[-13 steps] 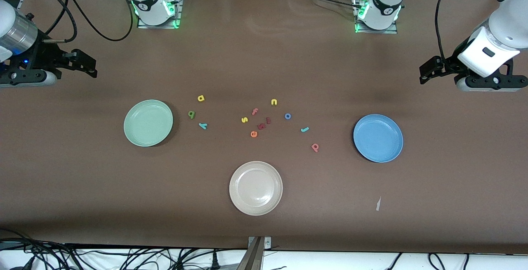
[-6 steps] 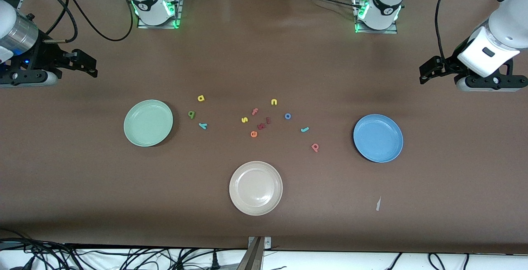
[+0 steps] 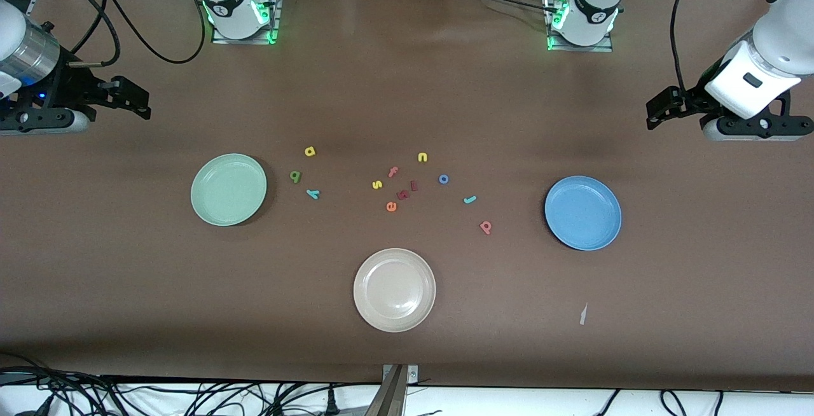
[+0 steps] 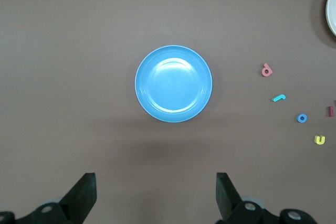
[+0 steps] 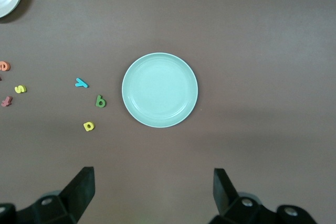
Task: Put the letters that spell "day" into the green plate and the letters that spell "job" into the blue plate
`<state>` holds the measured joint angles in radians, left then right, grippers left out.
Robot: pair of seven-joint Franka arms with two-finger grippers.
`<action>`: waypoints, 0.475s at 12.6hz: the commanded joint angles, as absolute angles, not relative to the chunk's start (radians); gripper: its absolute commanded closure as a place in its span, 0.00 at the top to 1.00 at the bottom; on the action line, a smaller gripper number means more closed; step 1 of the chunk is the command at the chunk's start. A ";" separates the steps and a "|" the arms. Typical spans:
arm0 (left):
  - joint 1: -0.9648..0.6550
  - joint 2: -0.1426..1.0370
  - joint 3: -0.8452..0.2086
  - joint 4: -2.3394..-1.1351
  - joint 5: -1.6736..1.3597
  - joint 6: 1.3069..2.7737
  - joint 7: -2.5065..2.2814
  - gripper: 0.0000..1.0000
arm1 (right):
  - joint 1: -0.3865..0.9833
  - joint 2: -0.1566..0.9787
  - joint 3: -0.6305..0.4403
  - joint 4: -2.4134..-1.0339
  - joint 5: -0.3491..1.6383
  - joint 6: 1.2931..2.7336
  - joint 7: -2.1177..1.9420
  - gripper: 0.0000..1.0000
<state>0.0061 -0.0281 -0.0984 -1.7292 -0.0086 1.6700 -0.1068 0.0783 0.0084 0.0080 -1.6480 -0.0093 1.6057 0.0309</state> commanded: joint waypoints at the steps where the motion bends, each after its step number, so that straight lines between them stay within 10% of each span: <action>1: 0.005 -0.028 -0.098 -1.718 -0.020 1.667 -0.089 1.00 | 0.075 0.006 0.014 -1.644 -0.021 1.595 0.021 1.00; 6: 0.005 -0.028 -0.098 -1.718 -0.020 1.667 -0.089 1.00 | 0.075 0.005 0.012 -1.644 -0.023 1.594 0.009 1.00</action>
